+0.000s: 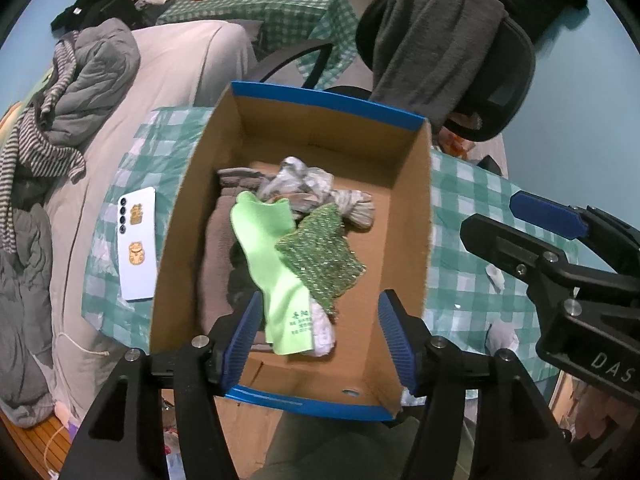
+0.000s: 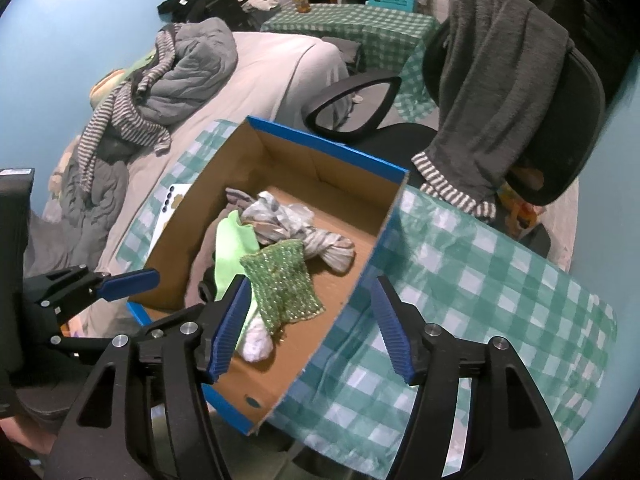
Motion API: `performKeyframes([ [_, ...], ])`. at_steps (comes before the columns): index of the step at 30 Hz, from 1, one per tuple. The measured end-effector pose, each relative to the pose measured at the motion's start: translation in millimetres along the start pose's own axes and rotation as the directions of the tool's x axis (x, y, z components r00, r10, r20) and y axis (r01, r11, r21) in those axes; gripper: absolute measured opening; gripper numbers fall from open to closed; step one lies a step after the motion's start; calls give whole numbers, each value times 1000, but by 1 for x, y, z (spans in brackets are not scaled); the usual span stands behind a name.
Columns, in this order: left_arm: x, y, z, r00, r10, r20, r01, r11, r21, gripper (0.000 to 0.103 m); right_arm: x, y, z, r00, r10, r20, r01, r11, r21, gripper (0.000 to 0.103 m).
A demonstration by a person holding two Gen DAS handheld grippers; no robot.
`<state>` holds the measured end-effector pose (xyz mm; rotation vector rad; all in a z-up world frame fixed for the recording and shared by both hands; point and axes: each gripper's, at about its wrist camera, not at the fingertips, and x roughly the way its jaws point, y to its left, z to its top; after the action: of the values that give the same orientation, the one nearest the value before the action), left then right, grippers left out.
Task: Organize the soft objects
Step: 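Open both tools to drop the cloth and scrubbing pad into the box, then move the right tool to the grey sock while the left tool approaches the small white item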
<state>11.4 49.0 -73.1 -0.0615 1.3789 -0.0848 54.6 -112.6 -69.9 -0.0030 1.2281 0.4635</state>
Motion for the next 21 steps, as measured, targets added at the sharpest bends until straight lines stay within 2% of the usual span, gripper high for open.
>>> performKeyframes([
  [6, 1, -23, -3, 1000, 4, -6, -4, 999, 42, 71, -13, -20, -14, 1000, -18, 3, 18, 999, 49, 66],
  [21, 12, -94, -11, 999, -21, -49, 31, 978, 204, 73, -34, -91, -72, 994, -100, -48, 108, 973, 203, 67],
])
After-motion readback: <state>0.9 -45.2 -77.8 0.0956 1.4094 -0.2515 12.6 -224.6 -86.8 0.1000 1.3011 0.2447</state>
